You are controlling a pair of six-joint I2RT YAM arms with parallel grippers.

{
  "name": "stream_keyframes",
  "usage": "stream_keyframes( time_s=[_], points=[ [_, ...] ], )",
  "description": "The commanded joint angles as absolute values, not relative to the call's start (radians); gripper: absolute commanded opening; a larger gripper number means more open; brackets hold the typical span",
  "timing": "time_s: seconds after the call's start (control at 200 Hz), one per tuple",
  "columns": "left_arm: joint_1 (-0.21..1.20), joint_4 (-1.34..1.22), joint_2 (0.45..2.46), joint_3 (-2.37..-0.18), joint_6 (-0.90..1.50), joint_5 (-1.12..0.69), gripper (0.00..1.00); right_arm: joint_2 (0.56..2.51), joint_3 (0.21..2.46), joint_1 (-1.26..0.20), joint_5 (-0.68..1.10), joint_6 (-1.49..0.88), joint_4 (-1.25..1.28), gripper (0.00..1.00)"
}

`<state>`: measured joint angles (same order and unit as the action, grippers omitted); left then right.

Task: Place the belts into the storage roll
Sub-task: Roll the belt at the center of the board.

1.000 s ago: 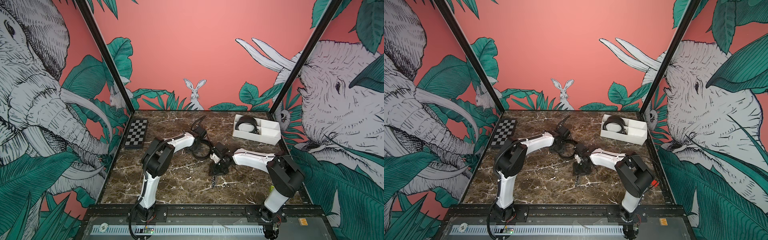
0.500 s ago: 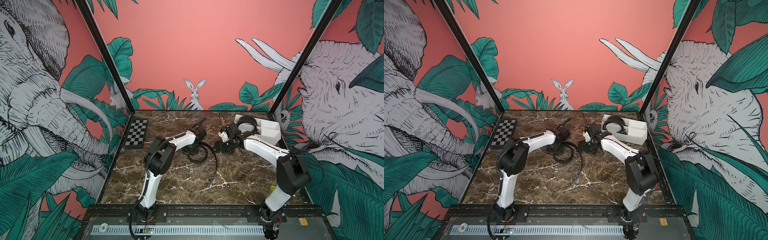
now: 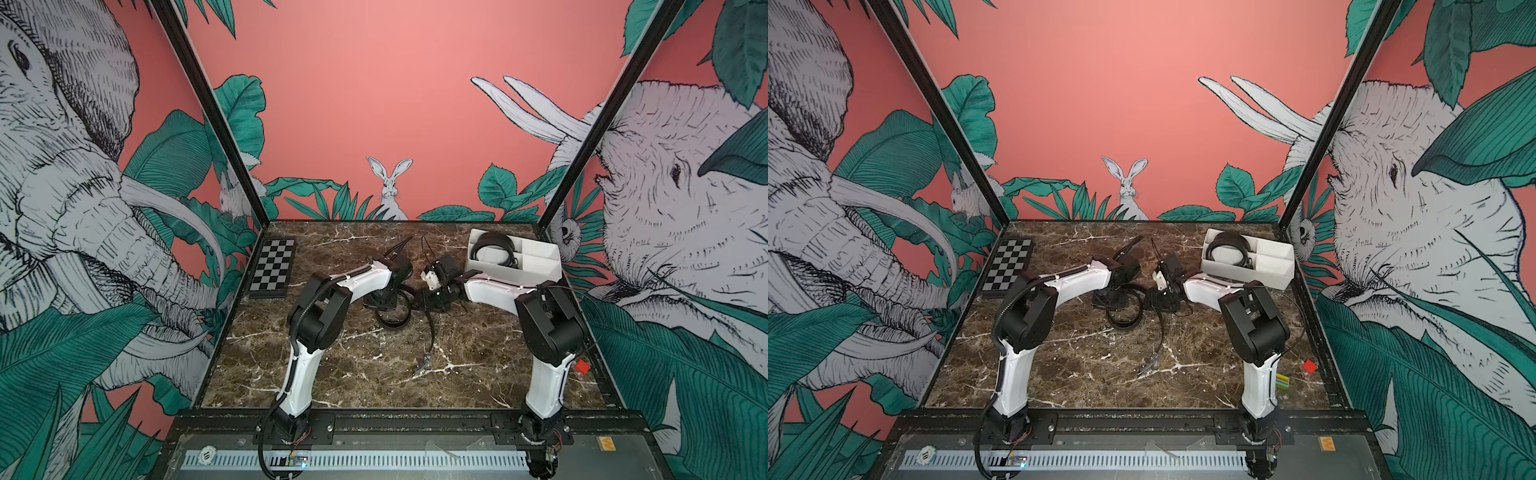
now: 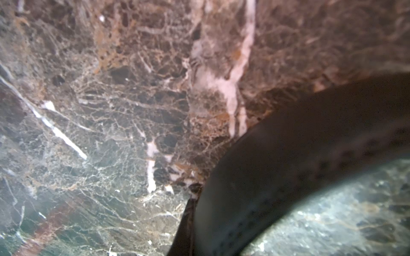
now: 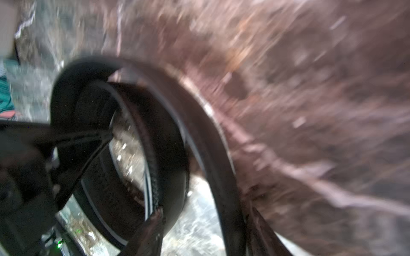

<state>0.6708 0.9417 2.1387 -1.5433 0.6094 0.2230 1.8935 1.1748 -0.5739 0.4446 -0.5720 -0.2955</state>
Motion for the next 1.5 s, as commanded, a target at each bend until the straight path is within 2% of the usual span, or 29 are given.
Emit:
stream_keyframes(
  time_s=[0.0, 0.16, 0.44, 0.72, 0.93, 1.23, 1.305, 1.36, 1.436, 1.496],
  points=[
    [0.661, 1.071, 2.276, -1.435, 0.623, 0.131, 0.06, 1.855, 1.156, -0.631, 0.467, -0.665, -0.225, 0.60],
    [0.661, 1.066, 2.276, -1.425, 0.619, 0.132, 0.06, 1.820, 1.095, -0.641, 0.445, -0.731, -0.160, 0.61],
    [0.661, 1.047, 2.273, -1.406, 0.618, 0.121, 0.06, 1.753, 1.095, -0.600, 0.389, -0.693, -0.195, 0.66],
    [0.661, 1.032, 2.277, -1.408, 0.636, 0.097, 0.06, 1.942, 1.301, -0.623, 0.344, -0.583, -0.365, 0.63],
    [0.661, 0.983, 2.276, -1.377, 0.668, 0.043, 0.05, 1.976, 1.286, -0.675, 0.288, -0.618, -0.380, 0.48],
    [0.661, 0.830, 2.198, -1.259, 0.748, -0.089, 0.06, 2.000, 1.305, -0.705, 0.178, -0.546, -0.497, 0.03],
    [0.661, 0.774, 2.144, -1.213, 0.762, -0.129, 0.16, 2.012, 1.385, -0.699, 0.144, -0.468, -0.592, 0.00],
    [0.661, 0.742, 2.093, -1.181, 0.769, -0.146, 0.31, 2.020, 1.423, -0.690, 0.131, -0.411, -0.654, 0.00],
    [0.661, 0.697, 2.009, -1.135, 0.772, -0.153, 0.60, 2.033, 1.461, -0.674, 0.139, -0.336, -0.714, 0.00],
    [0.660, 0.678, 1.944, -1.111, 0.766, -0.157, 0.74, 2.044, 1.487, -0.661, 0.142, -0.277, -0.756, 0.00]
  ],
)
